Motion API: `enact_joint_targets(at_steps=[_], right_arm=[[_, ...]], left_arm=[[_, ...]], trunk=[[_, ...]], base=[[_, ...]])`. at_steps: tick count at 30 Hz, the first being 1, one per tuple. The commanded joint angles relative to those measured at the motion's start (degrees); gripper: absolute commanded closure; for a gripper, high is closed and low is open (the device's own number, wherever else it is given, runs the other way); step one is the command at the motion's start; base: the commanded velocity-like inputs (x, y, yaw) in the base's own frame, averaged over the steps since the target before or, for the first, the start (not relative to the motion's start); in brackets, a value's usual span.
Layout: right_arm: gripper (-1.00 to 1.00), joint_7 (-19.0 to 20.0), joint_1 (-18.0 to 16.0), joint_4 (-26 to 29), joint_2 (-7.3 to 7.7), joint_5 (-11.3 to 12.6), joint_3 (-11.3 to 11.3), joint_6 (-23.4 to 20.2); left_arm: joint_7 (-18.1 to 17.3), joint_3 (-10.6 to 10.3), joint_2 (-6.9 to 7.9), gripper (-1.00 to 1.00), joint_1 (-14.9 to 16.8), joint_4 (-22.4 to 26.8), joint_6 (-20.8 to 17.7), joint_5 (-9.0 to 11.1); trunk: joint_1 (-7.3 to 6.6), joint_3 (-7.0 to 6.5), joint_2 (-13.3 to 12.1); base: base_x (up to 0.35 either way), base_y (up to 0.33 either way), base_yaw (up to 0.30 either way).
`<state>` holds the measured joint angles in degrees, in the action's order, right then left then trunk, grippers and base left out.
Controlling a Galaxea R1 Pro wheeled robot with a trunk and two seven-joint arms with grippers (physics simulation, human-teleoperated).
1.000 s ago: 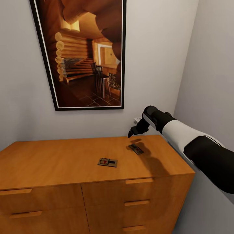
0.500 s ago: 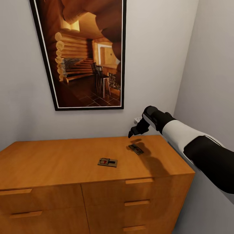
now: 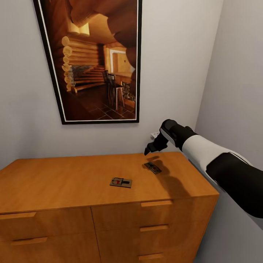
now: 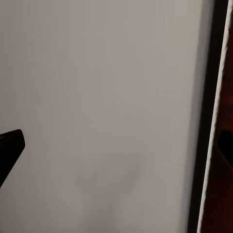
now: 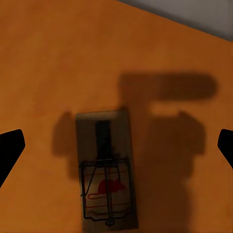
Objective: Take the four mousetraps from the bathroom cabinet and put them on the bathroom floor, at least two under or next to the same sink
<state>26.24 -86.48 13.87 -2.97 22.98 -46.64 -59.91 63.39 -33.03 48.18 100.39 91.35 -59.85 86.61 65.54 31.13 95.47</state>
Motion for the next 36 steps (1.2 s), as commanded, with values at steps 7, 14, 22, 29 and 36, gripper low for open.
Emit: enact_joint_targets(at_steps=[7, 14, 22, 29, 36], right_arm=[[-1.00, 0.1, -0.1, -0.1, -0.01, 0.3, -0.6, -0.1], [-1.00, 0.1, -0.1, -0.1, 0.02, 0.3, -0.7, -0.1], [-1.00, 0.1, -0.1, -0.2, -0.01, 0.3, -0.7, -0.1], [-1.00, 0.1, -0.1, -0.2, -0.02, 0.3, -0.8, -0.1], [-1.00, 0.1, -0.1, -0.2, -0.02, 0.3, -1.3, -0.1]], left_arm=[[0.6, -0.2, 0.02, -1.00, 0.2, 0.0, -0.2, 0.5], [0.6, -0.2, -0.01, -1.00, 0.2, 0.0, -0.2, 0.5], [0.6, -0.2, -0.01, -1.00, 0.2, 0.0, -0.2, 0.5], [0.6, -0.2, -0.01, -1.00, 0.2, 0.0, -0.2, 0.5], [0.6, -0.2, -0.07, -1.00, 0.2, 0.0, -0.2, 0.5]], trunk=[[0.00, 0.07, 0.0], [0.00, 0.07, 0.0], [0.00, 0.07, 0.0], [0.00, 0.07, 0.0], [0.00, 0.07, 0.0]], base=[[0.000, 0.000, 0.000], [0.000, 0.000, 0.000], [0.000, 0.000, 0.000], [0.000, 0.000, 0.000], [0.000, 0.000, 0.000]])
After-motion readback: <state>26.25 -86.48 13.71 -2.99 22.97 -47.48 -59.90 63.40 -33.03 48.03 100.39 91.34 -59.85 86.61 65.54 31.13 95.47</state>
